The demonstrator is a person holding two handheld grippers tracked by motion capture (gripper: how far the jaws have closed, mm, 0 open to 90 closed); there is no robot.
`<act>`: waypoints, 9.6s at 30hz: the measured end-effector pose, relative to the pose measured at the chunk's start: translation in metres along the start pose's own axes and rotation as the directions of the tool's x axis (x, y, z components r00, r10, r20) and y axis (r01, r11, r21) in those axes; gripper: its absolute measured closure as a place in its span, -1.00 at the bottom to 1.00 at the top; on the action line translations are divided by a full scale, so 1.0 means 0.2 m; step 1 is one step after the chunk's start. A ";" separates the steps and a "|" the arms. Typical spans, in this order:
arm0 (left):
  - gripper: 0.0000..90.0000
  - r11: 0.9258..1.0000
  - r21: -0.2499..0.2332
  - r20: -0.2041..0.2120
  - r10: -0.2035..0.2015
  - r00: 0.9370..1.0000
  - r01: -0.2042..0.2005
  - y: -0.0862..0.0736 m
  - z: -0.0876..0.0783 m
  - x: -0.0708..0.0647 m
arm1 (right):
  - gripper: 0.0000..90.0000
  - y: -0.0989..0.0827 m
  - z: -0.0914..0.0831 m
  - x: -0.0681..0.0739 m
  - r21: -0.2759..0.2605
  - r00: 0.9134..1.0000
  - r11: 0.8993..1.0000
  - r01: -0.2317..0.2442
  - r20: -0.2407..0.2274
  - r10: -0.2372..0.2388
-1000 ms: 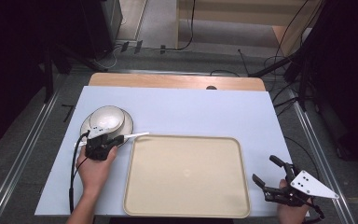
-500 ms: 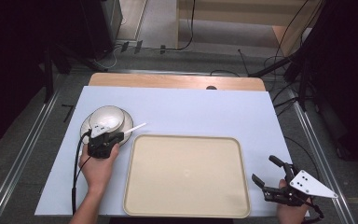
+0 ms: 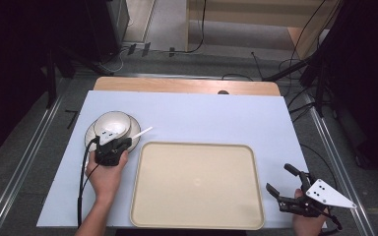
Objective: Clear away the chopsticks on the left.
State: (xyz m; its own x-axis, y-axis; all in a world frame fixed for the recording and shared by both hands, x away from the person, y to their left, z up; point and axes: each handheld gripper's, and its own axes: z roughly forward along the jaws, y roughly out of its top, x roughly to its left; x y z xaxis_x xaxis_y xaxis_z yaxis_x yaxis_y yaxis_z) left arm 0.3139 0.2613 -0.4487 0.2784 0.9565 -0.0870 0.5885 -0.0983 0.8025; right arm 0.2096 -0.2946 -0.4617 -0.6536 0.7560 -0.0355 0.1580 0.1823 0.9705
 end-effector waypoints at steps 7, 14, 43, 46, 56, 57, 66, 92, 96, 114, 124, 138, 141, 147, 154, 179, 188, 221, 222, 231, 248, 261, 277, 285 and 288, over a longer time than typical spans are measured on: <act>1.00 1.000 -0.003 0.013 0.004 1.000 -0.004 0.00 -0.01 0.00 | -0.71 0.00 0.00 0.00 0.002 1.000 1.000 -0.001 0.000 0.001; 0.94 1.000 -0.020 0.070 0.022 0.997 -0.021 -0.02 -0.13 0.03 | -0.71 0.00 0.00 0.00 -0.001 1.000 1.000 0.004 -0.002 -0.004; 0.86 0.992 0.102 0.118 0.063 0.991 -0.075 -0.04 -0.30 0.30 | -0.71 0.00 -0.01 -0.01 0.008 1.000 1.000 0.019 0.007 -0.019; 0.85 0.991 0.108 0.114 0.068 0.991 -0.080 -0.04 -0.29 0.30 | -0.71 0.00 -0.01 -0.01 0.008 1.000 1.000 0.017 0.008 -0.017; 0.83 0.991 0.108 0.120 0.070 0.990 -0.083 -0.04 -0.29 0.30 | -0.71 0.00 -0.01 -0.01 0.009 1.000 1.000 0.019 0.007 -0.019; 0.82 0.991 0.109 0.116 0.070 0.991 -0.082 -0.04 -0.29 0.30 | -0.71 0.00 -0.01 -0.01 0.009 1.000 1.000 0.020 0.008 -0.020; 0.81 0.987 0.129 0.116 0.086 0.990 -0.101 -0.05 -0.27 0.28 | -0.71 0.00 -0.01 -0.01 0.009 1.000 1.000 0.023 0.008 -0.023; 0.77 0.963 0.229 0.203 0.098 0.974 -0.144 0.01 -0.19 0.27 | -0.71 0.00 -0.01 -0.01 0.013 1.000 1.000 0.021 0.012 -0.021; 0.79 0.962 0.232 0.212 0.097 0.972 -0.146 0.01 -0.19 0.28 | -0.71 0.00 -0.01 -0.01 0.013 1.000 1.000 0.021 0.014 -0.021; 0.91 0.959 0.212 0.237 0.137 0.962 -0.189 0.01 -0.19 0.26 | -0.71 0.00 0.00 -0.01 0.017 1.000 1.000 0.014 0.009 -0.014; 0.92 0.970 0.180 0.241 0.119 0.963 -0.165 0.02 -0.22 0.26 | -0.71 -0.01 0.00 -0.01 0.016 1.000 1.000 0.014 0.013 -0.014; 0.91 0.975 0.162 0.274 0.102 0.956 -0.150 0.00 -0.30 0.07 | -0.71 0.00 -0.02 -0.01 0.006 1.000 1.000 0.018 0.017 -0.018; 0.91 0.976 0.163 0.268 0.096 0.959 -0.143 -0.02 -0.32 0.03 | -0.71 0.00 -0.02 -0.01 0.003 1.000 1.000 0.018 0.019 -0.018; 0.91 0.971 0.185 0.275 0.095 0.957 -0.149 -0.08 -0.33 -0.11 | -0.71 0.00 -0.02 -0.02 -0.001 1.000 1.000 0.019 0.020 -0.019; 0.91 0.968 0.210 0.264 0.076 0.961 -0.135 -0.16 -0.35 -0.22 | -0.71 0.00 -0.02 -0.02 0.000 1.000 1.000 0.015 0.017 -0.015; 0.90 0.971 0.240 0.246 -0.068 0.967 0.007 -0.33 -0.28 -0.39 | -0.71 0.00 -0.01 -0.02 0.005 1.000 1.000 0.019 0.016 -0.019; 0.76 0.973 0.233 0.254 -0.059 0.965 -0.002 -0.33 -0.28 -0.40 | -0.71 0.00 -0.02 -0.02 0.006 1.000 1.000 0.018 0.017 -0.018; 1.00 0.958 0.279 0.284 -0.018 0.959 -0.065 -0.03 0.13 -0.49 | -0.71 -0.01 0.00 -0.02 0.011 1.000 1.000 0.020 0.001 -0.020; 1.00 0.958 0.279 0.284 -0.018 0.959 -0.065 -0.03 0.13 -0.49 | -0.71 -0.01 0.00 -0.02 0.011 1.000 1.000 0.020 0.001 -0.020; 1.00 0.961 0.274 0.240 -0.048 0.970 -0.021 -0.03 0.10 -0.38 | -0.71 -0.01 0.00 -0.02 0.013 1.000 1.000 0.020 0.002 -0.020; 1.00 0.972 0.235 0.230 -0.043 0.972 -0.012 -0.11 0.00 -0.25 | -0.71 -0.01 0.00 -0.03 0.012 1.000 1.000 0.016 0.006 -0.016; 0.90 0.971 0.230 0.257 0.002 0.966 -0.063 -0.12 -0.03 -0.26 | -0.71 -0.02 -0.01 -0.03 0.018 1.000 1.000 0.015 0.005 -0.015; 0.54 0.985 0.141 0.317 0.049 0.947 -0.098 -0.03 -0.14 -0.19 | -0.71 -0.01 -0.04 -0.02 0.013 1.000 1.000 0.023 0.013 -0.024; 0.43 0.994 0.066 0.283 0.060 0.957 -0.082 0.02 -0.25 -0.06 | -0.71 -0.01 -0.05 -0.02 0.011 0.999 1.000 0.027 0.017 -0.027; 0.43 0.995 0.058 0.259 0.064 0.964 -0.081 0.03 -0.28 -0.01 | -0.71 -0.01 -0.04 -0.02 0.015 1.000 1.000 0.025 0.014 -0.026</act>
State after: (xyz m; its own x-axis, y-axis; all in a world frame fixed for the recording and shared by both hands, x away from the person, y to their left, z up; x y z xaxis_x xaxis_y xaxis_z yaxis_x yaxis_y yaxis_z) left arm 0.2751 0.2744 -0.4113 0.5023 0.8446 -0.1854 0.6066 -0.1914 0.7716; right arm 0.2056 -0.3040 -0.4616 -0.6473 0.7596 -0.0636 0.1527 0.2110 0.9655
